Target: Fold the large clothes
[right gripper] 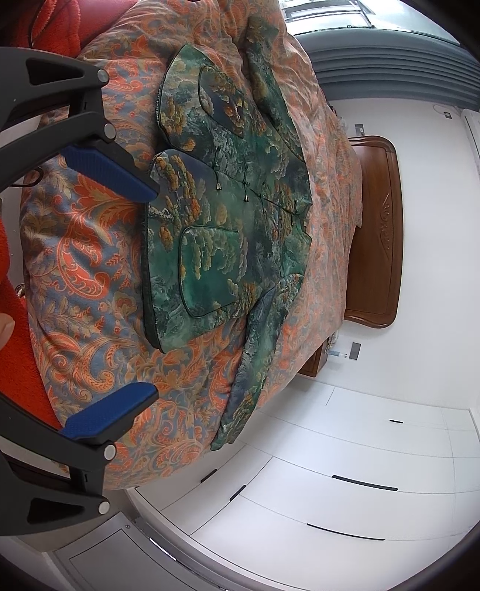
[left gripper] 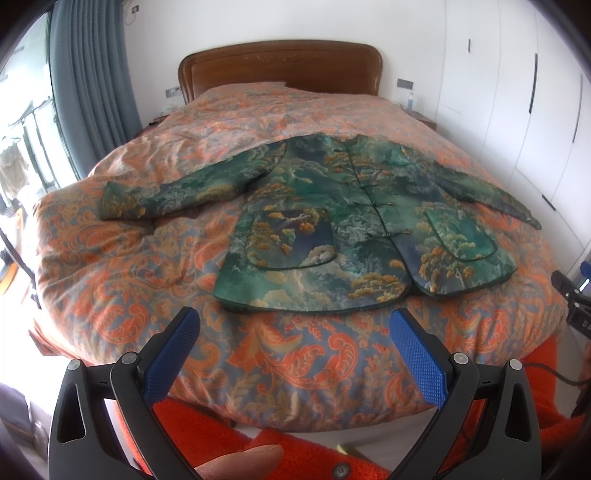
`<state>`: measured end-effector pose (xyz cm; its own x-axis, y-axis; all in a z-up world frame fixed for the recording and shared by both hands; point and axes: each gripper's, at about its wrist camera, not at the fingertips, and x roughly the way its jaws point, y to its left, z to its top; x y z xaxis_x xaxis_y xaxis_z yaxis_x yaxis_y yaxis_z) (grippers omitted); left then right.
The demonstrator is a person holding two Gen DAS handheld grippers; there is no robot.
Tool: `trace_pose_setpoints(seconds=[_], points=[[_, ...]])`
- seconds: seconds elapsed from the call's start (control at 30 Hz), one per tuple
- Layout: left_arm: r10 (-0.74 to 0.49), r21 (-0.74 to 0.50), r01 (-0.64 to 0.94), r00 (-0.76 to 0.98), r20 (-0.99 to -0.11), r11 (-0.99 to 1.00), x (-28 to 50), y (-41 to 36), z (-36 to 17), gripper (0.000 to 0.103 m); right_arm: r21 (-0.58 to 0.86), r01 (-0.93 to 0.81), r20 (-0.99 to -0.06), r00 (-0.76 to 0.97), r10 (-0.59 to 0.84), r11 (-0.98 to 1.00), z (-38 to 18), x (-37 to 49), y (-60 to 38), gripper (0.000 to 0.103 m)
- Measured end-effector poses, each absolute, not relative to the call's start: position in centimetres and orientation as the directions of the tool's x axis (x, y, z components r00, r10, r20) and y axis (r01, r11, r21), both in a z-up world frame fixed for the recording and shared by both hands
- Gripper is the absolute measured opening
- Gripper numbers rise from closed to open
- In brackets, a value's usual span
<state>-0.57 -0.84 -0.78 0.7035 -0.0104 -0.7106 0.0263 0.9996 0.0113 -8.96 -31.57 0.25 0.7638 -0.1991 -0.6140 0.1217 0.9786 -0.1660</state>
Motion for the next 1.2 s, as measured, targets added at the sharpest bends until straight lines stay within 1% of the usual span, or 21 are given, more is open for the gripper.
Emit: trace_pose_setpoints(seconds=[0.9, 1.2], points=[[-0.009, 0.016, 0.029, 0.695, -0.719, 0.999, -0.5, -1.1, -0.9, 0.102, -0.165, 0.126, -0.614, 0.763, -0.202, 0.978, 0.1, -9.1, -31.8, 0.1], [-0.013, 0.016, 0.036, 0.691, -0.723, 0.999, -0.4, -0.8, -1.3, 0.102, -0.165, 0.144, -0.588, 0.78, -0.214, 0.976, 0.5, -8.7, -33.0, 0.1]])
